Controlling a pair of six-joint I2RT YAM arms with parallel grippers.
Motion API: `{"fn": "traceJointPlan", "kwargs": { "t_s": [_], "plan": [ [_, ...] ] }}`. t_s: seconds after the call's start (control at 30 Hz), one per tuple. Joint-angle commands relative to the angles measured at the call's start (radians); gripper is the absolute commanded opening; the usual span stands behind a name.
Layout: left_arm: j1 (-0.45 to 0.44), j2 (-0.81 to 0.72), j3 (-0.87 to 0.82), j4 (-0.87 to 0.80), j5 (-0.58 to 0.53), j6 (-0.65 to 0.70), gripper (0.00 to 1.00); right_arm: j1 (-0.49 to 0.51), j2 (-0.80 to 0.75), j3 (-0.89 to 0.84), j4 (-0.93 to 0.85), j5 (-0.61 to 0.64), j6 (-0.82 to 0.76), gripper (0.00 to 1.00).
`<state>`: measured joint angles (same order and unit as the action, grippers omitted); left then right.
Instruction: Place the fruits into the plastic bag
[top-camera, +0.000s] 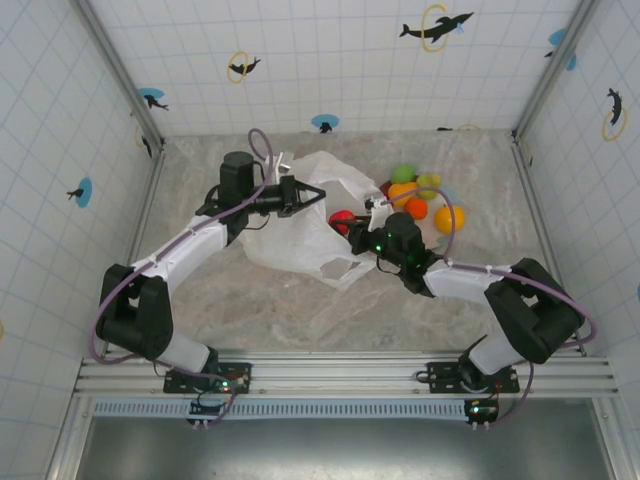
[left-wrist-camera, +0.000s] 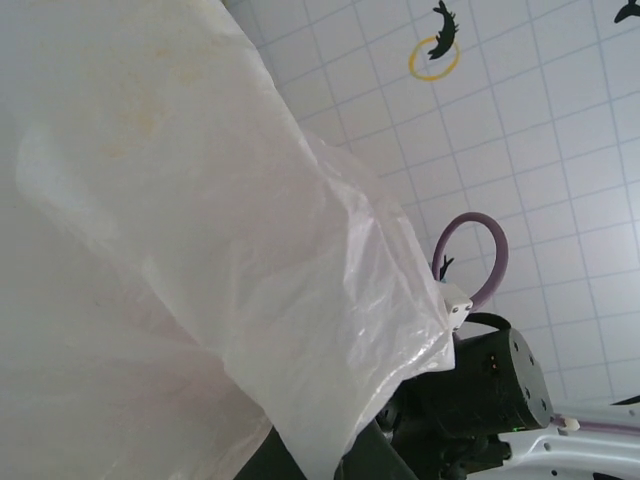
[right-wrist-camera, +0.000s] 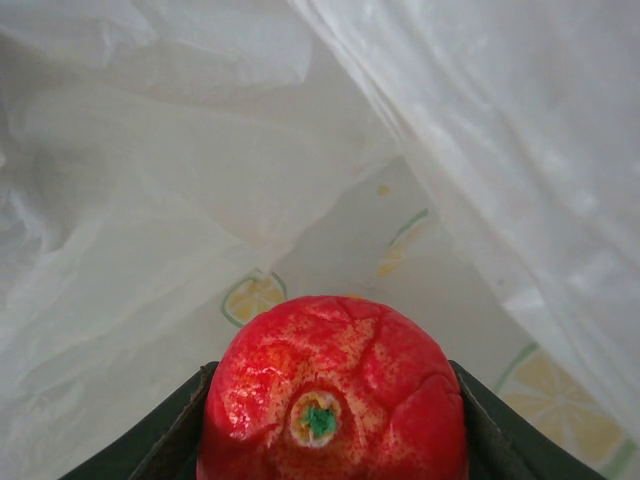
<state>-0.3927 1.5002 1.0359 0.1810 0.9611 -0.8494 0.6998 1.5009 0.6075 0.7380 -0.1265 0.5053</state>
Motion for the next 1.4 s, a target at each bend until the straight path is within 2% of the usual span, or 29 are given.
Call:
{"fn": "traceJointPlan", "kwargs": {
  "t_s": [0.0, 0.33, 0.67, 0.93, 1.07, 1.27, 1.37],
  "plan": [
    [0.000, -0.016, -0.041, -0.016, 0.014, 0.020, 0.00, 0.012, 0.009, 0.036, -0.008, 0.026, 0.006, 0.50],
    [0.000, -0.021, -0.145, -0.012, -0.031, 0.039, 0.00, 0.055, 0.137, 0.094, 0.002, 0.112, 0.067, 0.51],
    [-0.001, -0.005, -0.165, 0.020, -0.026, 0.025, 0.00, 0.080, 0.272, 0.176, -0.001, 0.251, 0.277, 0.51],
    [-0.005, 0.007, -0.168, 0.049, -0.024, 0.004, 0.00, 0.100, 0.393, 0.253, 0.029, 0.317, 0.453, 0.52],
    [-0.008, 0.017, -0.164, 0.057, -0.022, -0.003, 0.00, 0.117, 0.461, 0.323, 0.003, 0.368, 0.509, 0.55],
    [-0.009, 0.023, -0.164, 0.068, -0.020, -0.010, 0.00, 0.118, 0.539, 0.425, -0.033, 0.353, 0.533, 0.60],
    [-0.008, 0.025, -0.165, 0.068, -0.017, -0.008, 0.00, 0.116, 0.560, 0.465, -0.050, 0.295, 0.510, 0.68]
  ]
}}
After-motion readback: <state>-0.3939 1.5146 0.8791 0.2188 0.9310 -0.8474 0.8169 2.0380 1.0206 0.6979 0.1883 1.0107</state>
